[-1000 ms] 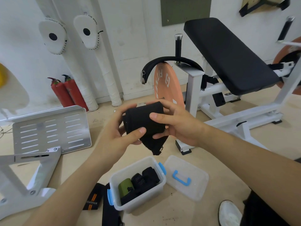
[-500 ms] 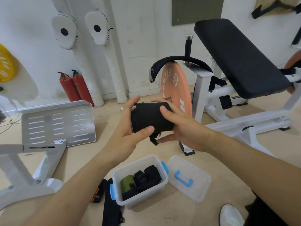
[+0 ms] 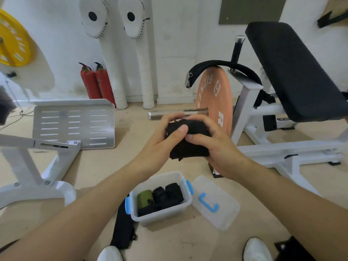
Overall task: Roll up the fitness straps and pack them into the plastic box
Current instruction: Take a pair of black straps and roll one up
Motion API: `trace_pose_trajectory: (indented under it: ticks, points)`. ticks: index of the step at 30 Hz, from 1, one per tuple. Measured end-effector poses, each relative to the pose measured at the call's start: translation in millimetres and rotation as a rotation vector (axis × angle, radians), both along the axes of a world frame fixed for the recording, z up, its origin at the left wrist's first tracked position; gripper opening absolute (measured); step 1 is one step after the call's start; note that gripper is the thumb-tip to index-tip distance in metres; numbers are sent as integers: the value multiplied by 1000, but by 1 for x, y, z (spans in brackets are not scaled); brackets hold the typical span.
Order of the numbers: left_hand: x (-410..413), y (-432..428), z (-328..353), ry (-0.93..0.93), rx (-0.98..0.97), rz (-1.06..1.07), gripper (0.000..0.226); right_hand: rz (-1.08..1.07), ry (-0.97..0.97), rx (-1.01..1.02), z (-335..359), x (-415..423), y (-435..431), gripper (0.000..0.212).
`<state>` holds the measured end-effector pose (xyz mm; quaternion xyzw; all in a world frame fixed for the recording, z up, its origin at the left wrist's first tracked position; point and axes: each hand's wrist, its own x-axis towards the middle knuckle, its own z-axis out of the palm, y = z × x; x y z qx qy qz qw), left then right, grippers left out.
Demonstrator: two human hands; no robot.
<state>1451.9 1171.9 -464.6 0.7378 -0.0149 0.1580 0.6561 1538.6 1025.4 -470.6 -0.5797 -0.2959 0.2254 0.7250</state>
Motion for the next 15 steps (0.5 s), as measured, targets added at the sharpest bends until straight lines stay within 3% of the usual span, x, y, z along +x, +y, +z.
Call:
trace_pose_trajectory:
  ticks: [2, 8, 15]
  points:
    - [0, 7, 1, 105, -34, 24, 24, -11, -114, -57, -2, -2, 0, 39]
    - [-7, 28, -3, 382, -56, -191, 34, 81, -365, -238, -5, -8, -7, 67]
    - [-16, 33, -37, 439, -59, -141, 26, 150, -470, -441, -35, -4, -5, 55]
